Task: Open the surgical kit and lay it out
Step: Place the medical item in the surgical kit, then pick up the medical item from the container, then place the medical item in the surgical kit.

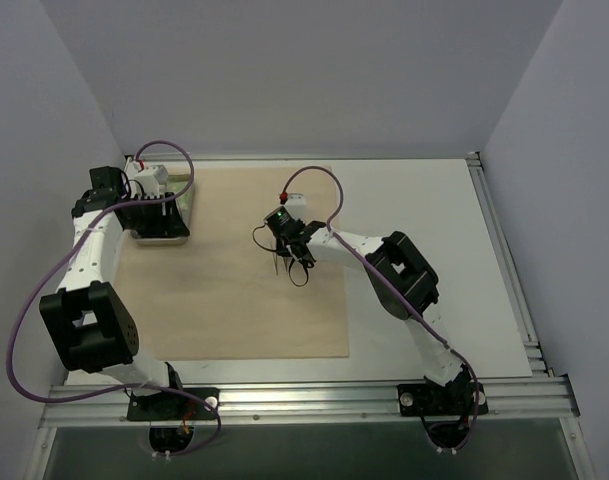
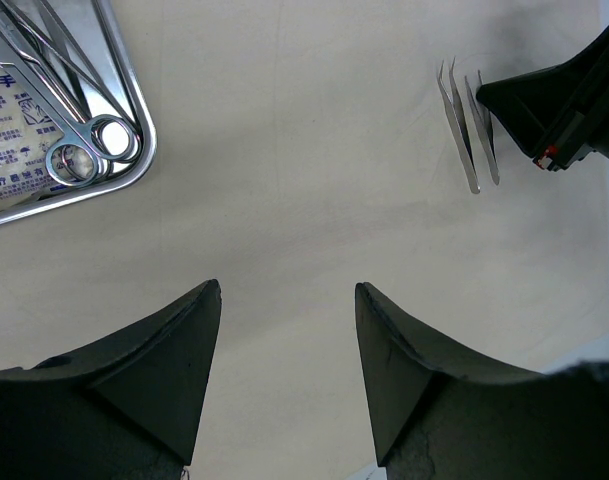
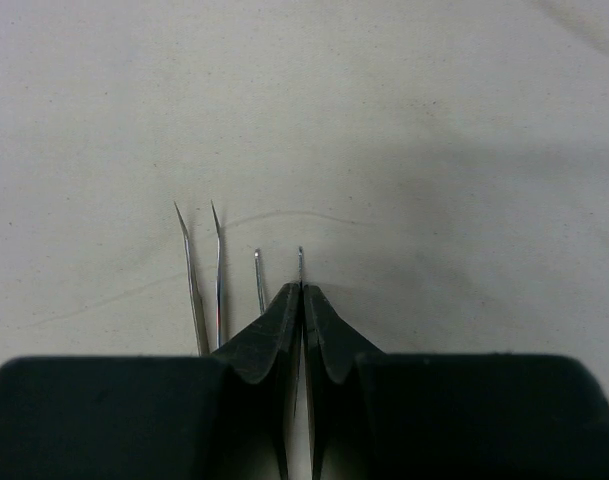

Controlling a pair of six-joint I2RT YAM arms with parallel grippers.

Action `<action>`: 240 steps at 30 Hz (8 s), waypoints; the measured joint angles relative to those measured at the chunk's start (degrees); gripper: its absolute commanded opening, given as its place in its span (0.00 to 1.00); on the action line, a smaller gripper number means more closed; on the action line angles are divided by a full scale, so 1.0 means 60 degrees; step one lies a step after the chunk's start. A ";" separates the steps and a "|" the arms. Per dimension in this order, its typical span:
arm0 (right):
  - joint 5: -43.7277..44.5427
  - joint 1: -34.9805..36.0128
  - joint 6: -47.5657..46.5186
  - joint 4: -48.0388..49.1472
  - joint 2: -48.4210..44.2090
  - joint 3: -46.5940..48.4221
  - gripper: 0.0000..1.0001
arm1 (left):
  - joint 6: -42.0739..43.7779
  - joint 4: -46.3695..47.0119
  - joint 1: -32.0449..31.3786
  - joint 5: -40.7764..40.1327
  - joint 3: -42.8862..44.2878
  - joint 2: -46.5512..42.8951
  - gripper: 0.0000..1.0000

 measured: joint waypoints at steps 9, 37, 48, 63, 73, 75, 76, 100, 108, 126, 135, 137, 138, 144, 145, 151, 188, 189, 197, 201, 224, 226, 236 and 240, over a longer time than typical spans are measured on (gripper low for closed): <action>0.0342 0.0000 0.0204 0.0127 -0.0149 -0.0291 0.02 | 0.0000 0.0000 0.0000 0.0004 0.0000 0.0000 0.65; 0.0594 0.0000 0.0157 0.0106 -0.2244 -0.1271 0.13 | 0.0011 -0.0004 0.0022 -0.0076 0.0000 0.0000 0.65; -0.0036 0.0018 0.0390 0.0576 -0.2940 -0.3388 0.08 | 0.0113 0.0015 0.0178 -0.0922 0.0033 0.0120 0.64; -0.0670 -0.0747 -0.0131 0.1534 -0.3537 -0.4098 0.08 | 0.0546 0.0047 0.0178 -0.4124 0.4674 0.4626 0.46; -0.1180 -0.1668 -0.0601 0.1898 -0.3457 -0.4131 0.08 | 0.0933 -0.0703 0.0029 -0.5140 0.7766 0.7759 0.46; -0.1304 -0.1683 -0.0627 0.1967 -0.3300 -0.4131 0.08 | 0.0991 -0.0878 -0.0007 -0.5176 0.8040 0.7974 0.46; -0.1344 -0.1687 -0.0634 0.1978 -0.3220 -0.4131 0.08 | 0.1002 -0.0929 -0.0029 -0.5184 0.8116 0.8047 0.45; -0.1712 -0.1869 -0.0816 0.1993 -0.2790 -0.4124 0.08 | 0.1464 -0.1100 -0.0066 -0.5118 0.7486 0.7606 0.38; -0.1774 -0.1869 -0.0816 0.1996 -0.2790 -0.4124 0.08 | 0.1501 -0.1100 -0.0066 -0.5038 0.7165 0.6721 0.37; -0.1800 -0.1923 -0.0816 0.2000 -0.2790 -0.4131 0.08 | 0.1523 -0.1206 -0.0066 -0.5089 0.6725 0.7282 0.34; -0.1883 -0.1993 -0.0812 0.2000 -0.2790 -0.4131 0.08 | 0.1483 -0.1144 -0.0066 -0.5176 0.6761 0.7486 0.20; -0.1887 -0.1993 -0.0812 0.2000 -0.2790 -0.4131 0.08 | 0.1457 -0.1118 -0.0066 -0.5187 0.6761 0.7486 0.15; -0.1891 -0.1993 -0.0812 0.2000 -0.2790 -0.4131 0.08 | 0.1443 -0.1107 -0.0066 -0.5184 0.6761 0.7486 0.12; -0.1923 -0.1993 -0.0809 0.2000 -0.2790 -0.4131 0.08 | 0.1377 -0.1027 -0.0066 -0.5180 0.6761 0.7482 0.02; -0.1927 -0.1993 -0.0809 0.2000 -0.2790 -0.4131 0.08 | 0.1366 -0.1024 -0.0066 -0.5184 0.6761 0.7479 0.02; -0.1942 -0.1993 -0.0798 0.2000 -0.2790 -0.4138 0.08 | 0.1137 -0.0619 -0.0066 -0.5333 0.6470 0.7195 0.02; -0.1949 -0.1909 -0.0583 0.2065 -0.3880 -0.4772 0.08 | 0.0040 -0.0215 0.0157 -0.2998 -0.0918 -0.1326 0.02; -0.1938 -0.1876 -0.0554 0.2076 -0.3956 -0.4834 0.08 | 0.0058 -0.0339 0.0153 -0.2874 -0.1424 -0.1559 0.02; -0.1792 -0.1228 -0.0295 0.2135 -0.4164 -0.4885 0.08 | 0.0124 -0.1268 -0.0058 -0.2568 -0.2524 -0.1439 0.02; -0.1661 -0.1016 -0.0149 0.2142 -0.4397 -0.5078 0.08 | -0.0448 -0.1126 -0.0357 -0.2397 -0.2524 -0.1126 0.02; -0.1009 -0.1078 -0.0131 0.1708 -0.4462 -0.5023 0.09 | -0.1851 -0.0841 -0.0718 -0.2331 -0.2113 0.1902 0.04; -0.0998 -0.1100 -0.0157 0.1701 -0.4462 -0.5016 0.11 | -0.1865 -0.0841 -0.0718 -0.2342 -0.2113 0.1938 0.06; -0.0969 -0.1126 -0.0273 0.1559 -0.4462 -0.4911 0.16 | -0.1705 -0.0962 -0.0718 -0.2572 -0.2004 0.2036 0.06; -0.0969 -0.1126 -0.0280 0.1552 -0.4462 -0.4911 0.16 | -0.1497 -0.1064 -0.0747 -0.2637 -0.1872 0.2237 0.15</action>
